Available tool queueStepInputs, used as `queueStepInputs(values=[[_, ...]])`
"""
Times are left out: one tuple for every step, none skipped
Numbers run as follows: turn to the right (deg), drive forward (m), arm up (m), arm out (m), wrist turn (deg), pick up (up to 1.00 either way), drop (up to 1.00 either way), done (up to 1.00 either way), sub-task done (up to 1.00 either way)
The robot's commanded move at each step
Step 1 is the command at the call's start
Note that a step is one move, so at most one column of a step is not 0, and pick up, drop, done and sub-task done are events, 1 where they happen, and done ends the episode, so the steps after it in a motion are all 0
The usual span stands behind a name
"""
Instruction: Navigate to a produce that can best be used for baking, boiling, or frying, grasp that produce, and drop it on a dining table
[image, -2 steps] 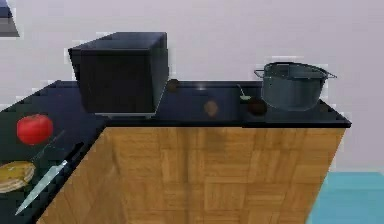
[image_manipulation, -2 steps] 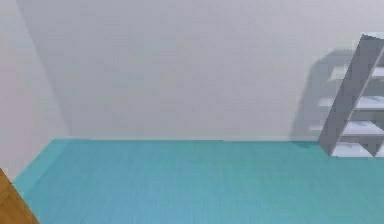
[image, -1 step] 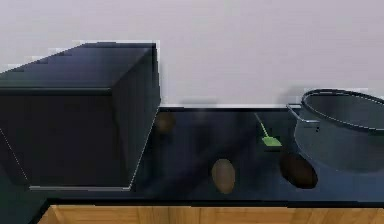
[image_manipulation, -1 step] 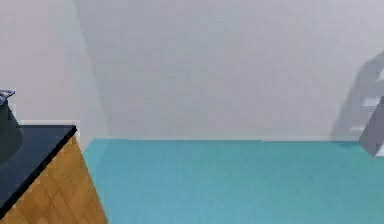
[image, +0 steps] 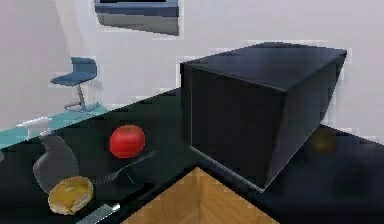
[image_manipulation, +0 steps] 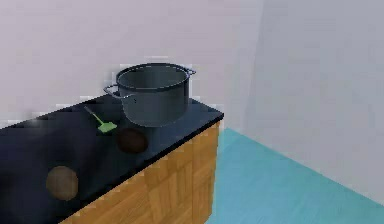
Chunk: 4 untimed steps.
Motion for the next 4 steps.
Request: queueStepInputs(values=[[-30.0,0.0,0.0,0.0,0.0,0.0,0.0,0.0,0.0],[0.0,0.0,0.5,0.0,0.0,0.0,0.0,0.0,0.0],[0.0,0.0,0.38,0.0,0.0,0.0,0.0,0.0,0.0],[0.0,0.0,0.0,0.16,0.0,0.0,0.0,0.0,0.0]])
